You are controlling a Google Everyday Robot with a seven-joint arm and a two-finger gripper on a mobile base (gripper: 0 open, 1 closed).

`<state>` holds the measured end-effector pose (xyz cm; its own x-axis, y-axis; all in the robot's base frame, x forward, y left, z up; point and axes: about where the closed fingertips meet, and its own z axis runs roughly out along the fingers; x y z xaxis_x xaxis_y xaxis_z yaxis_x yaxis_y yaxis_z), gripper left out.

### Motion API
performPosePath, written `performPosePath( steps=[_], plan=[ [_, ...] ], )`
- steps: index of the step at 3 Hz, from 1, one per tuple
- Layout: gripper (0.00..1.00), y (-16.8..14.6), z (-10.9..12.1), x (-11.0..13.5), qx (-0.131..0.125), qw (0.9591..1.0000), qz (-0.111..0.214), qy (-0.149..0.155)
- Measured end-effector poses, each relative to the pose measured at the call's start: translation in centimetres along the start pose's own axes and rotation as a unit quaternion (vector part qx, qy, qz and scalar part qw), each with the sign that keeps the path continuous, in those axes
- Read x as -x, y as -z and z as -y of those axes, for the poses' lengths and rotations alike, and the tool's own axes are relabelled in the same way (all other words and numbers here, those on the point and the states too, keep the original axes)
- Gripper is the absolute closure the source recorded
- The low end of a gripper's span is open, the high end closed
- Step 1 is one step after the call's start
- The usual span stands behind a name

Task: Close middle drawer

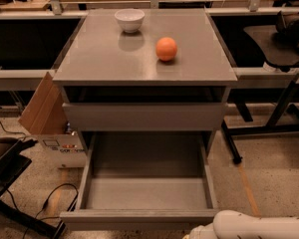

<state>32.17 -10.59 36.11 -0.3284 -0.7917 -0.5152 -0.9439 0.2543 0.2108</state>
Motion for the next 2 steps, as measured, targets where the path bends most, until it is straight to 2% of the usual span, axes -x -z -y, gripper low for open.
performPosePath(
  steps=[1, 2],
  plan=[
    [1.0, -0.5, 0.3, 0.2, 0.003, 0.9999, 0.011, 0.002],
    [1.0, -0.8, 4.6, 2.1, -0.006, 0.999, 0.033, 0.03]
  ],
)
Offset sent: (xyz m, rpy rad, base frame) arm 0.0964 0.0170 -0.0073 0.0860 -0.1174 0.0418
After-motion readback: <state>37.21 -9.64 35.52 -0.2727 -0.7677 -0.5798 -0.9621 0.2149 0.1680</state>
